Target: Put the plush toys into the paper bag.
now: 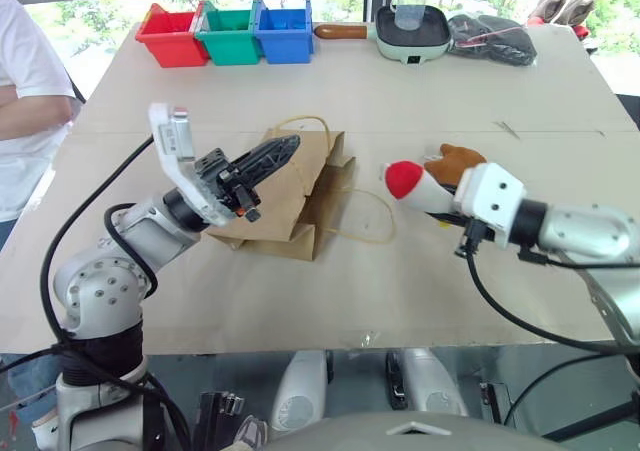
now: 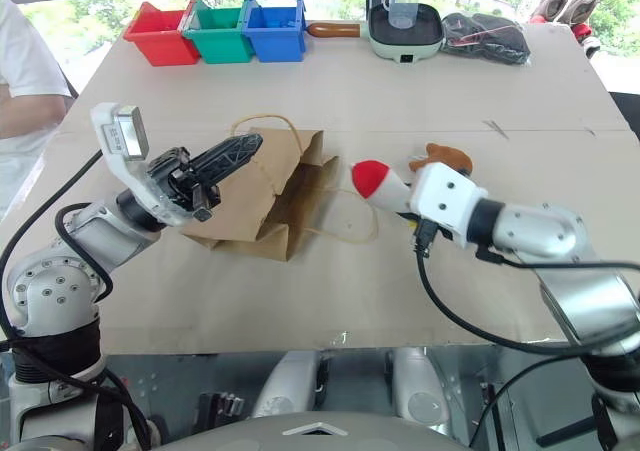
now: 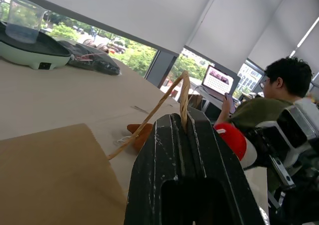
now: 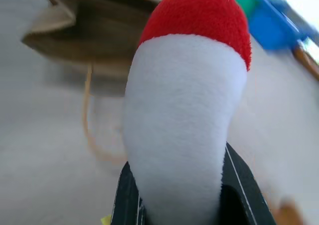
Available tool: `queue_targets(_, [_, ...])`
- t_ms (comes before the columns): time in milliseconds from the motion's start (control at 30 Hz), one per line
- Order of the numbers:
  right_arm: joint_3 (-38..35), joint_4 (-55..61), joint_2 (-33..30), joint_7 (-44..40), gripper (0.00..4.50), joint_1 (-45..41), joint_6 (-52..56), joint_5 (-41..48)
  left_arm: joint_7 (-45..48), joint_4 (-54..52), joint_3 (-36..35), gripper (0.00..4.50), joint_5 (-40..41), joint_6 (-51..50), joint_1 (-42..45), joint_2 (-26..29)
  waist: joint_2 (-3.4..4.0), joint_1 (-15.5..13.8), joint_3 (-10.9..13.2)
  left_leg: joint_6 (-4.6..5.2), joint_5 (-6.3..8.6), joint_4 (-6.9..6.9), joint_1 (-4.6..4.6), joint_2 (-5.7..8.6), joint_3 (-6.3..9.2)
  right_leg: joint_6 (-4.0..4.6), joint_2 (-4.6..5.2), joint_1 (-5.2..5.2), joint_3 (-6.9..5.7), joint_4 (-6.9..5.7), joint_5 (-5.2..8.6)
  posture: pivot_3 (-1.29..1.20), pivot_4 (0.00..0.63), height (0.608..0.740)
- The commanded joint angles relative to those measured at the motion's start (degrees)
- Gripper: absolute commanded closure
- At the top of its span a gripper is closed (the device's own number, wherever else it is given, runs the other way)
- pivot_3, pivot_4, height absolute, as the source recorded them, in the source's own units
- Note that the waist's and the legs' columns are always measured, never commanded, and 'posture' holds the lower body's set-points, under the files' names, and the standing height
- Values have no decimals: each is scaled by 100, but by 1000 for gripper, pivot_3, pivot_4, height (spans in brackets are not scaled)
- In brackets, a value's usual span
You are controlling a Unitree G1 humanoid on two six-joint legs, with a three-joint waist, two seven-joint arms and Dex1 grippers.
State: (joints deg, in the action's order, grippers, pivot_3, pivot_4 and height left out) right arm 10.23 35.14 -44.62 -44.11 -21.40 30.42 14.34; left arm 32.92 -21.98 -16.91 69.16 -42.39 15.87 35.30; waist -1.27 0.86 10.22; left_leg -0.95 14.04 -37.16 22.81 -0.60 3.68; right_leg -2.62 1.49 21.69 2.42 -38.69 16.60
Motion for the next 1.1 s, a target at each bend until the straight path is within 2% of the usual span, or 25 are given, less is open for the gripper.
queue_targets(33, [642, -700, 247, -365, 4499, -668, -569, -456, 107, -188, 33, 4500, -46, 74, 100, -31, 0, 5, 1, 0, 0, 0, 3, 0, 0, 0, 1, 1, 1, 2, 0, 0, 150, 740])
queue_targets(100, [1149, -1256, 412, -567, 4499, -1034, -927, -889, 122, -190, 81, 4500, -81, 91, 149, -62, 1, -3, 1, 0, 0, 0, 3, 1, 3, 0, 7, 1, 3, 2, -1, 0, 150, 740])
queue_targets(200, [2031, -2665, 1015, -816, 4499, -1833, -1875, -1692, 115, -243, 154, 4500, -85, 92, 214, -119, -3, 37, 4, 0, 0, -3, 1, 5, 4, -1, 10, 1, 2, 2, -2, 0, 150, 740])
queue_targets(333, [2397, -4514, 1962, -804, 4499, -2987, -2841, -2247, 142, -394, 190, 4500, 13, -22, 50, -131, -1, 113, 7, -5, -3, -2, 0, 2, 8, 1, 8, 9, 3, -11, -2, 0, 150, 740])
queue_targets(500, [2699, -5967, 2760, -936, 4499, -3678, -3719, -2685, 103, -402, 165, 4500, 17, -3, 17, -200, -3, 130, 7, -24, -14, -2, 1, 3, 18, 1, 11, 11, 3, -12, -3, 0, 150, 740])
queue_targets(567, [2641, -6303, 3095, -984, 3424, -3725, -3919, -2625, 63, -448, 165, 4500, -2, 24, -20, -242, -3, 124, 7, -25, -14, 1, 2, 2, 26, 1, 14, 11, -4, -11, -3, 0, 150, 740])
queue_targets(633, [2615, -6334, 3183, -1093, 2600, -3633, -4090, -2617, 4, -514, 138, 4500, -23, 75, -96, -288, -2, 126, 7, -25, -14, 1, 4, 2, 27, 1, 19, 12, -4, -11, -3, 0, 150, 740])
queue_targets(800, [2164, -5650, 3001, -1398, 82, -2968, -3684, -2165, -87, -640, -37, 4500, -64, 223, -374, -356, -2, 116, 7, -23, -13, 1, 5, 3, 34, 0, 31, 10, -8, -11, -3, 0, 150, 740])
queue_targets(867, [2069, -5228, 2751, -1528, 9, -2630, -3557, -2117, -132, -719, -67, 4500, -116, 301, -468, -387, -1, 98, 7, -19, -11, 1, 5, 4, 39, 0, 34, 9, -11, -13, -3, 0, 150, 740])
queue_targets(967, [1564, -4085, 2325, -1638, 9, -1921, -2682, -1609, -142, -756, -111, 4500, -334, 507, -574, -420, -1, 82, 8, -10, -6, 0, 5, 8, 44, 0, 35, 8, -14, -14, -3, 0, 150, 740])
queue_targets(1100, [355, -2435, 1795, -1336, 9, -1232, -989, -720, -90, -752, -142, 4500, -435, 665, -636, -451, 7, 89, 13, -2, -1, 1, 6, 7, 47, 1, 36, 8, -13, -14, -3, 0, 150, 740])
